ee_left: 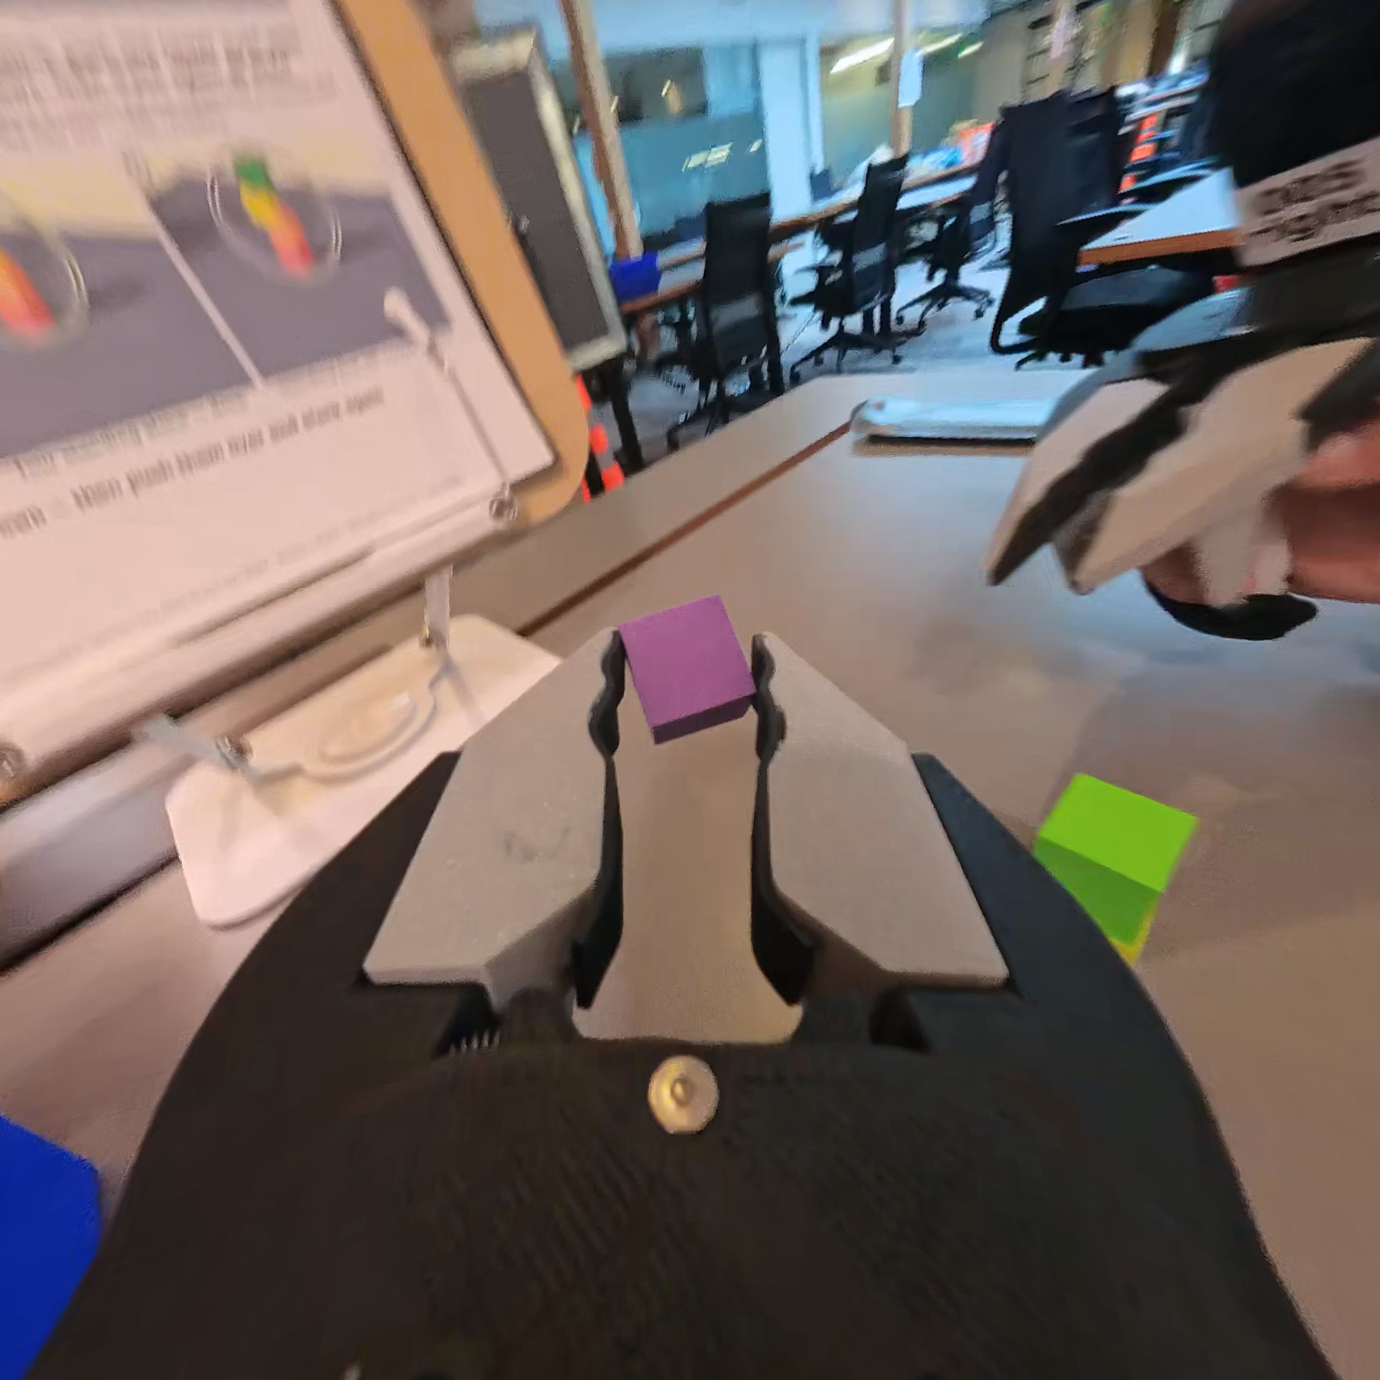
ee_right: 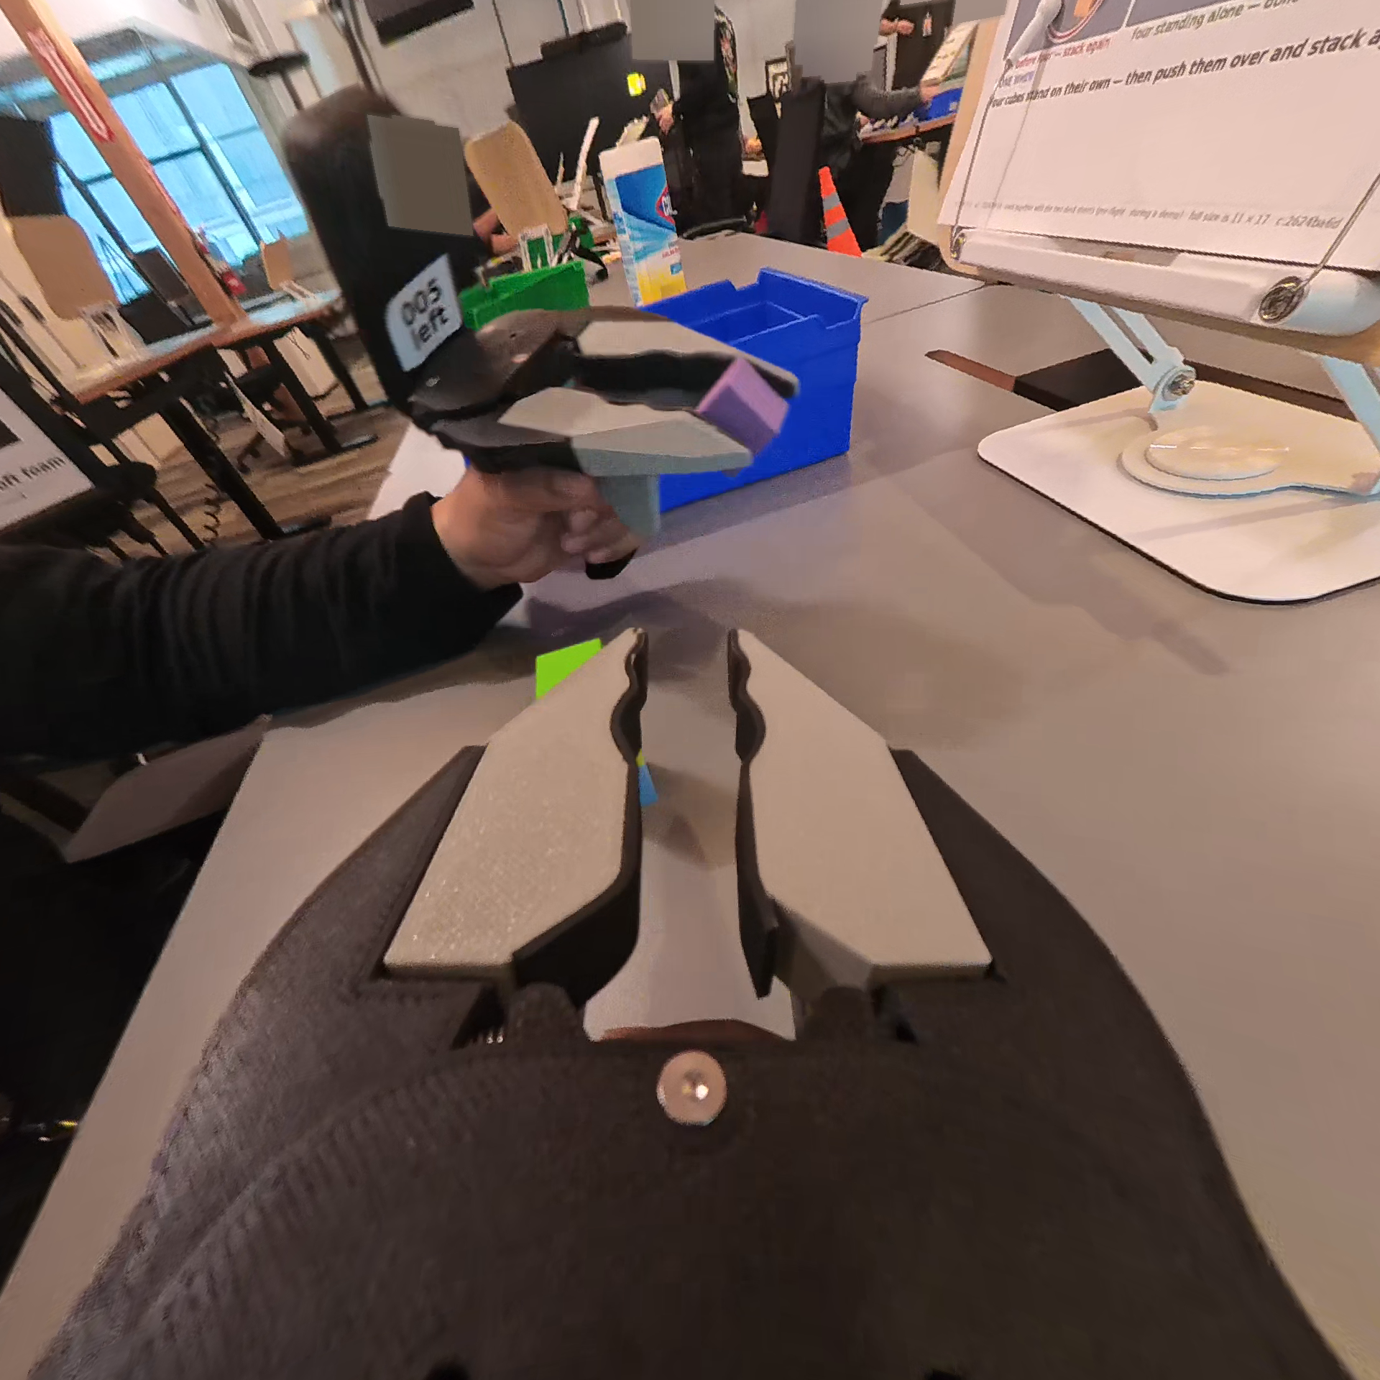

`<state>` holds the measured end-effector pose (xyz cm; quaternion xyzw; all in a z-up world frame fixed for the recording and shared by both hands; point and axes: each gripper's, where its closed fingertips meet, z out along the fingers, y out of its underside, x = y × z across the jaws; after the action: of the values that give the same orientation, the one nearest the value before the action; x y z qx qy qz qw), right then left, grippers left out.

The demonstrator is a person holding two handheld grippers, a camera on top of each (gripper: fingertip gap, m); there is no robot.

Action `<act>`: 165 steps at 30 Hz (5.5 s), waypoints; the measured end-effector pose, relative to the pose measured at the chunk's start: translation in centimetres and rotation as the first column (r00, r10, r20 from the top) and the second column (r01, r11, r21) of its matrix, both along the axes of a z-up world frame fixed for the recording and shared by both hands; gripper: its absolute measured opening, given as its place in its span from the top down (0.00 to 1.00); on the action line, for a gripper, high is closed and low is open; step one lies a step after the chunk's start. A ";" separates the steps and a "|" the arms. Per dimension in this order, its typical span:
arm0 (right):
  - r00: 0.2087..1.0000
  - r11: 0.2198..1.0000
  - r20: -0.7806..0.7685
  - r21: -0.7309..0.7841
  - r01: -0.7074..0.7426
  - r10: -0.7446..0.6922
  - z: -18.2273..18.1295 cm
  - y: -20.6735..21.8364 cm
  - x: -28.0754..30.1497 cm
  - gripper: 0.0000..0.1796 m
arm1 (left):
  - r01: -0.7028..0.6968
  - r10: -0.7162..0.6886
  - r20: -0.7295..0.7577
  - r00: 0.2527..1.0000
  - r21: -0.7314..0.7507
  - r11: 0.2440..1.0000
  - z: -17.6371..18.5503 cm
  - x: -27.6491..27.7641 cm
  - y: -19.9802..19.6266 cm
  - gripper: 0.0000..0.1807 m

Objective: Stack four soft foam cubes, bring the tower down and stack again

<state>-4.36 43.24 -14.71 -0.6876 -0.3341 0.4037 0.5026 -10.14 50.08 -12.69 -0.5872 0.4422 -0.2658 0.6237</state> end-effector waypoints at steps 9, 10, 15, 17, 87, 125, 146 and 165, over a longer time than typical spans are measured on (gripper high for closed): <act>0.999 1.000 -0.039 -0.026 -0.002 0.001 0.6 -0.3 -1.0 0.85 | 0.136 -0.108 -0.097 0.989 0.366 0.921 2.1 1.7 -5.8 0.82; 0.999 1.000 -0.044 -0.021 -0.008 0.007 0.8 -0.5 -1.2 0.85 | 0.148 -0.123 -0.088 0.988 0.382 0.912 2.5 1.8 -6.3 0.82; 0.992 0.998 -0.103 -0.002 -0.066 0.066 2.2 -1.6 -2.0 0.85 | 0.186 -0.179 -0.059 0.982 0.466 0.865 4.4 1.5 -8.6 0.82; 0.988 0.996 -0.126 -0.002 -0.085 0.084 2.6 -1.9 -2.1 0.85 | 0.175 -0.152 -0.088 0.985 0.508 0.843 4.4 1.5 -8.9 0.82; 0.991 0.990 -0.034 0.066 -0.126 0.128 2.6 -3.3 -3.4 0.87 | 0.251 0.209 -0.408 0.889 0.815 0.522 0.0 3.6 -9.2 0.85; 0.992 0.990 0.085 0.093 -0.103 0.096 1.5 -3.2 -3.4 0.87 | 0.309 0.323 -0.460 0.827 0.852 0.422 -1.1 3.6 -8.9 0.85; 0.995 0.988 0.008 0.120 -0.100 0.099 2.9 -3.3 -2.8 0.87 | 0.270 0.194 -0.421 0.886 0.809 0.522 0.4 2.1 -9.9 0.86; 0.981 0.976 0.139 0.155 -0.155 0.134 0.4 -3.8 -5.0 0.87 | -0.027 -0.142 -0.404 0.904 -0.385 0.923 -10.0 -2.2 -2.4 0.91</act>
<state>-9.37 39.43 -14.33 -0.6419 -0.4471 0.3653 0.5046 -12.31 47.68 -22.71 -0.7273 0.5241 -0.2313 0.3780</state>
